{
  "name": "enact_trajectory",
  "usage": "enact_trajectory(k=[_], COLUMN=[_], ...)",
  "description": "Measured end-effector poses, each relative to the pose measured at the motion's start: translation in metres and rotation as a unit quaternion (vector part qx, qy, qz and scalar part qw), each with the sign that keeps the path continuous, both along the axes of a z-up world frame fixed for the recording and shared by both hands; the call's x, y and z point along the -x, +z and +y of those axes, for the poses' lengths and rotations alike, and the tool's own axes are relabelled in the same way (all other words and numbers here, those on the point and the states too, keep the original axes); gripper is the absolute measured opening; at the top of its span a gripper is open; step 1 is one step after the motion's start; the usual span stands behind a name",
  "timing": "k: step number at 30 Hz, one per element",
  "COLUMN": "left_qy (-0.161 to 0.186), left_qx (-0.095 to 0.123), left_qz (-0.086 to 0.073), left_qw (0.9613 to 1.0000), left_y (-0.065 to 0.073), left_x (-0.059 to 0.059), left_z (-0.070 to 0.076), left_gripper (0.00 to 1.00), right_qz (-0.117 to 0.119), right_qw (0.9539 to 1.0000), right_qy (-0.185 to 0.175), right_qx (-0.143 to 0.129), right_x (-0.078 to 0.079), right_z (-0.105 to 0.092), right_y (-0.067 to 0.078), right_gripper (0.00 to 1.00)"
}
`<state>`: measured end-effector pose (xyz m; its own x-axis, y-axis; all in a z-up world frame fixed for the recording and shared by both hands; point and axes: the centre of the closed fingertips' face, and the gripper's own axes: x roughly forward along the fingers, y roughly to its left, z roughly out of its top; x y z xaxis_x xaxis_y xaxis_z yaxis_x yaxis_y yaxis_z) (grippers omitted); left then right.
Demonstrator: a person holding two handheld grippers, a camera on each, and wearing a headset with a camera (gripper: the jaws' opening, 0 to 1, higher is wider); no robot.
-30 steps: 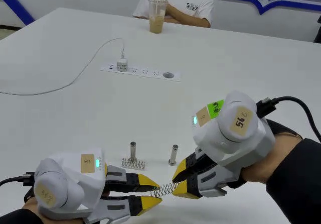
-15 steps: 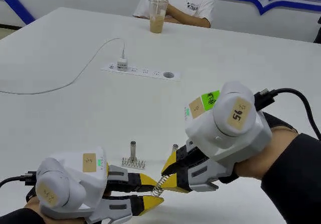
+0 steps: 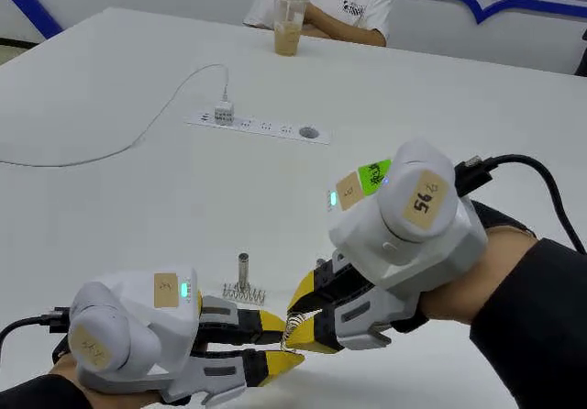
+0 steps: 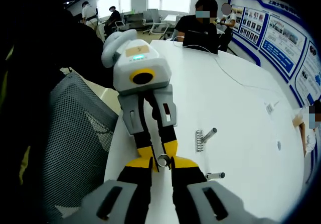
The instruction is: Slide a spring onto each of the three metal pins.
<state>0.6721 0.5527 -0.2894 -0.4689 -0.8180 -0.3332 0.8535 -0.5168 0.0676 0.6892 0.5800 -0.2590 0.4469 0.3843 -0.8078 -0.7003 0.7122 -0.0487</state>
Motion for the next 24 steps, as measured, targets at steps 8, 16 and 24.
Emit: enact_trajectory(k=[8,16,24], left_qy=[-0.002,-0.001,0.013], left_qx=[0.005,0.008,0.007], left_qz=[-0.001,-0.002,0.000], left_qw=[1.0000,1.0000,0.9999], left_y=[0.0029,0.0038,0.0042], left_x=[0.0005,0.0004,-0.0068], left_z=[-0.0010,-0.0018,-0.0014], left_gripper=[0.11,0.11,0.15], right_qz=[0.005,0.003,-0.003], right_qw=[1.0000,1.0000,0.9999], right_qy=[-0.002,-0.005,-0.014], right_qx=[0.001,-0.001,0.002], right_x=[-0.0001,-0.0014,-0.0039], right_z=[-0.0009,-0.0011,-0.0073], right_y=[-0.0044,-0.0038,0.0003], right_gripper=[0.14,0.12,0.12])
